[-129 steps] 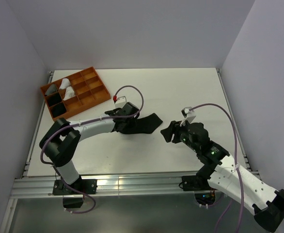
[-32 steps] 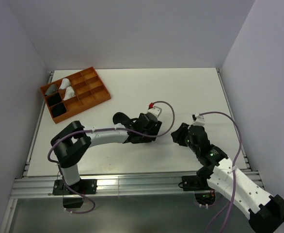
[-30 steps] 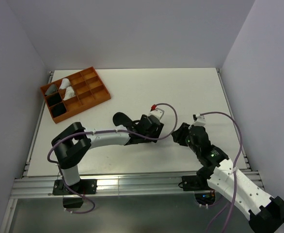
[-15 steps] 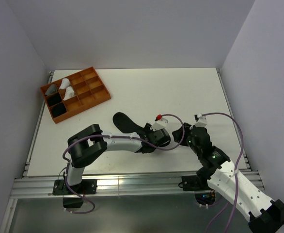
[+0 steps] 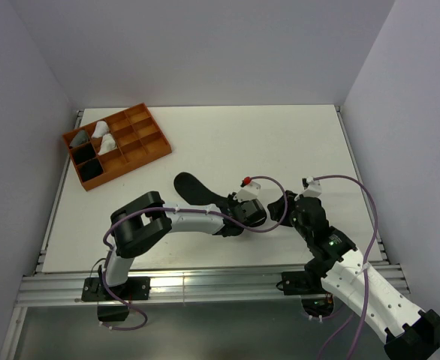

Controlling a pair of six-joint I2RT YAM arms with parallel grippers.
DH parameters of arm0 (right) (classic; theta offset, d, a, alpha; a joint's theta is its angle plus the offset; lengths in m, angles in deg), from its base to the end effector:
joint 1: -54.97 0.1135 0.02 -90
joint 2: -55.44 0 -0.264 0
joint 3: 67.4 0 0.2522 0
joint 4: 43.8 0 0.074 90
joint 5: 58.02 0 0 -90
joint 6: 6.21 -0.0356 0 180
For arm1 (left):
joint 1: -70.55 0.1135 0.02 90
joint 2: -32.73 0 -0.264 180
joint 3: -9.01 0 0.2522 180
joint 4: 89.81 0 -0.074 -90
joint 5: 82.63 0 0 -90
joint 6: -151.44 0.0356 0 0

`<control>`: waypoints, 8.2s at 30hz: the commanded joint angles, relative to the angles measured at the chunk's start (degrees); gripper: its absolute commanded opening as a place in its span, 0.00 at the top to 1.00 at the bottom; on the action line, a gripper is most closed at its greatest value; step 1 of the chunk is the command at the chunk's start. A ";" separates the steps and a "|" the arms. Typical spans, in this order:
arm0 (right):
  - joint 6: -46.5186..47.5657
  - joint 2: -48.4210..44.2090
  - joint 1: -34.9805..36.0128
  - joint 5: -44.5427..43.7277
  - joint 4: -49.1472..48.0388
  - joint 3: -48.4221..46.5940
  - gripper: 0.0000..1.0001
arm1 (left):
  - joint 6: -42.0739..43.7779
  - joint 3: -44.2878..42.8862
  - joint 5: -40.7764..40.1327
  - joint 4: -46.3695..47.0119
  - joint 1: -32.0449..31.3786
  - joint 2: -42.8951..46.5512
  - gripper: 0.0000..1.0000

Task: Roll the socks
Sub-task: Roll the sock at the center of the board.

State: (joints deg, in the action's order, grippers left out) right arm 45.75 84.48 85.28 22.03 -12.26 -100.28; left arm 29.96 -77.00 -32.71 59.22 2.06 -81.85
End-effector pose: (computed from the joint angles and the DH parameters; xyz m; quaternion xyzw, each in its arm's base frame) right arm 0.1217 0.0640 0.2078 0.1022 0.8476 0.2281 0.4680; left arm 0.1690 -0.3662 0.1457 0.2023 0.8882 0.0236 0.4119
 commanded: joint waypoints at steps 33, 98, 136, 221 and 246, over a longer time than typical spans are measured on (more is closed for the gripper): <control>-13.63 34.75 -0.16 14.17 -23.32 -8.48 0.50 | -22.83 21.61 42.09 23.36 16.63 17.55 1.00; -14.25 62.11 4.15 15.05 -8.82 -25.97 1.00 | 0.19 17.41 8.00 21.52 -0.33 15.45 0.57; -16.98 49.72 1.86 22.35 -25.95 -18.43 0.69 | -16.32 19.07 16.16 13.34 3.71 17.20 1.00; -11.53 66.68 7.13 20.42 -17.54 -22.44 1.00 | -33.92 37.37 22.53 20.40 12.78 31.16 0.44; -11.18 69.05 8.19 21.12 -8.55 -29.75 1.00 | -2.71 18.72 -16.00 12.82 -10.70 15.71 0.53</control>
State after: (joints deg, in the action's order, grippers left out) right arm 33.25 152.41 93.14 44.69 -24.48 -128.93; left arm 23.44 -55.61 -45.43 71.02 -8.30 -64.28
